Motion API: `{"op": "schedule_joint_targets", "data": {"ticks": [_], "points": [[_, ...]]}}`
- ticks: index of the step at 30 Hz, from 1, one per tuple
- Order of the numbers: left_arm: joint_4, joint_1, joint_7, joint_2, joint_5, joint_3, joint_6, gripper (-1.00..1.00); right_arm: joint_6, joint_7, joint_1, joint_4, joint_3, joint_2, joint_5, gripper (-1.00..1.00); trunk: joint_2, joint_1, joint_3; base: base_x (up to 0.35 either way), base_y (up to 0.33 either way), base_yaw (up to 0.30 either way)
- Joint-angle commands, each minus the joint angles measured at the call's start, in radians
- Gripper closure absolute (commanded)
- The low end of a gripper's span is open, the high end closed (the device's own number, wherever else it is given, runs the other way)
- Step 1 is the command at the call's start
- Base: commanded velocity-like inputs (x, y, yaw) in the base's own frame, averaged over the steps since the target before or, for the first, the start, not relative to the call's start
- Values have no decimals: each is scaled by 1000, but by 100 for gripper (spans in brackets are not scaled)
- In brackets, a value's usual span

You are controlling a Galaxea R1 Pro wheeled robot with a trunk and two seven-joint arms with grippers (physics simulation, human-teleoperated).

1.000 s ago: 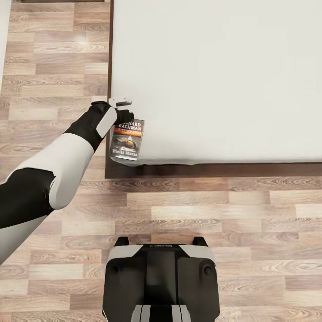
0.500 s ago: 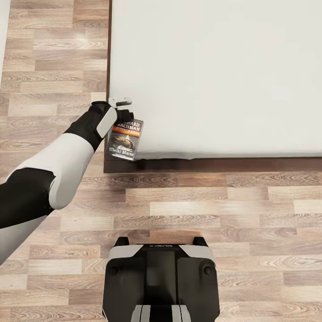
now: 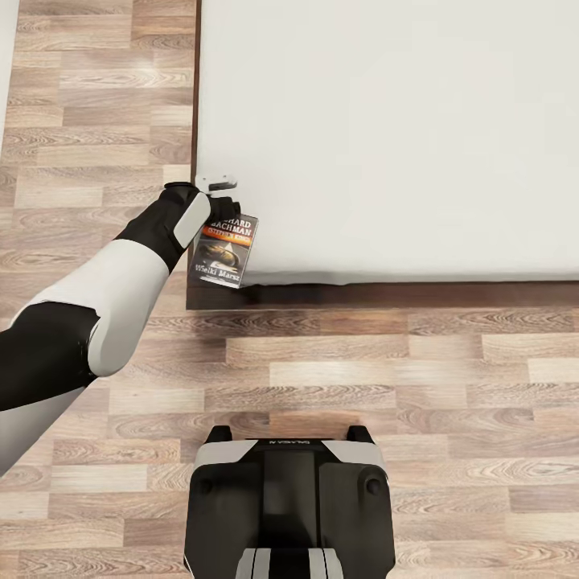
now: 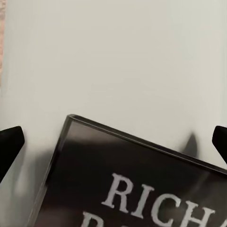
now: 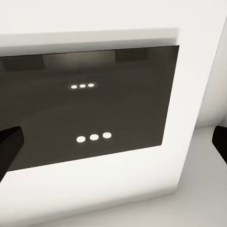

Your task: In the bedroom, move the book from the bed onto either nightstand, and place the two sandals side by side next to the bed.

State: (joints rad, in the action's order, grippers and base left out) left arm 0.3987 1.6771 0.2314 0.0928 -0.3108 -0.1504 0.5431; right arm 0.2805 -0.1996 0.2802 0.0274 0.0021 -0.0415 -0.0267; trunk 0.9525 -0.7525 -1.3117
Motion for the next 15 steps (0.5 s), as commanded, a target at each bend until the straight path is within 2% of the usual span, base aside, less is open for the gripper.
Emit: {"op": "schedule_joint_targets", "data": {"ticks": [1, 15], "points": [[0, 0, 9, -1, -25, -5, 5, -100, 3, -3, 1, -1, 1, 0, -3, -100, 1, 0, 0, -11, 0, 0], [-1, 0, 9, -1, -25, -5, 5, -100, 3, -2, 1, -1, 10, 0, -3, -100, 1, 0, 0, -70, 0, 0]]}}
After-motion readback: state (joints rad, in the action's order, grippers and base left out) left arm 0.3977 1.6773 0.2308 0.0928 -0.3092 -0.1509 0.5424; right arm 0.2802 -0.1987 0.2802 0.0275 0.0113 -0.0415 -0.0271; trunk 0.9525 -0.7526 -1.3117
